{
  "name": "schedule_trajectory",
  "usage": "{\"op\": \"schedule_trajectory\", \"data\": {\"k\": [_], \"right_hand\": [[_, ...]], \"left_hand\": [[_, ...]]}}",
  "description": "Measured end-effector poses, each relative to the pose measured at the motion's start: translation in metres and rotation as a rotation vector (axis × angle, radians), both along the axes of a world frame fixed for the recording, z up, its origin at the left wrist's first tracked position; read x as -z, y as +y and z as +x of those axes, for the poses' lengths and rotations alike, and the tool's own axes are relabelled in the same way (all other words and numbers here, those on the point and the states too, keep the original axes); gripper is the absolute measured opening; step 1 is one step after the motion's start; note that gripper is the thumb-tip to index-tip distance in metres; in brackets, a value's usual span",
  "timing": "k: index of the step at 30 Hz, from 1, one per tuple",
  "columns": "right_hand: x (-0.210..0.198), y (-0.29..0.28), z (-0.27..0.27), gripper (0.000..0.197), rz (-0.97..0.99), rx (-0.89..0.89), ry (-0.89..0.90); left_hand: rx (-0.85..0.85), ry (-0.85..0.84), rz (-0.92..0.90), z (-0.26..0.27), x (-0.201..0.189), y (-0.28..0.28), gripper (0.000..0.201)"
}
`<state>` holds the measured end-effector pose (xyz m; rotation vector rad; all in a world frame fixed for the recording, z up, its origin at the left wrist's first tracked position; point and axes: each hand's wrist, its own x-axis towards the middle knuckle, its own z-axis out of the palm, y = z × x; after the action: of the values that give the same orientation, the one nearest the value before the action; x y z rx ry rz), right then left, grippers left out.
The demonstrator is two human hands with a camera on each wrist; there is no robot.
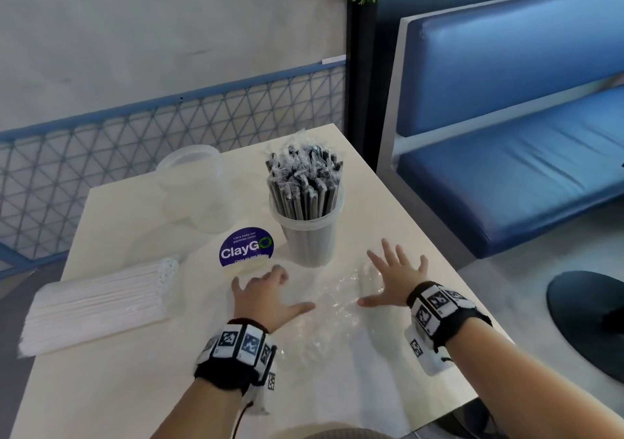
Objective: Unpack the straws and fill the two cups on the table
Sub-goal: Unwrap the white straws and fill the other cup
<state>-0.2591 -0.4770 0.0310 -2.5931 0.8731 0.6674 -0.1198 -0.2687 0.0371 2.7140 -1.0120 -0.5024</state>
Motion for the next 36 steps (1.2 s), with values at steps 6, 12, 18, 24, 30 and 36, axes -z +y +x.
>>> {"op": "schedule_trajectory", "data": {"k": [6,12,18,24,30,36], "right_hand": [[-0.084,0.008,0.045,0.108,0.071,0.174,-0.675],[-0.098,-0.001,0.092,0.134,0.268,0.169,-0.811],[-0.085,0.011,0.114,0.139,0.441,0.156,-0.926],[-0.091,0.017,0.121,0.083,0.536,0.113,-1.154],[-0.117,0.02,0.127,0.08,0.495,0.031,-1.322],[-0.117,0.023,0.122,0.081,0.303,-0.024,-1.322]], "left_hand": [[-0.129,0.195,-0.475,0.06,-0.076,-0.015,0.109],[0.048,0.233,-0.299,0.103,-0.103,-0.052,0.13],[0.124,0.437,-0.422,0.109,-0.079,-0.076,0.115],[0.105,0.498,-0.75,0.101,-0.099,-0.077,0.104],[0.158,0.478,-0.91,0.099,-0.12,-0.076,0.105],[0.131,0.38,-0.904,0.103,-0.113,-0.07,0.112]]}}
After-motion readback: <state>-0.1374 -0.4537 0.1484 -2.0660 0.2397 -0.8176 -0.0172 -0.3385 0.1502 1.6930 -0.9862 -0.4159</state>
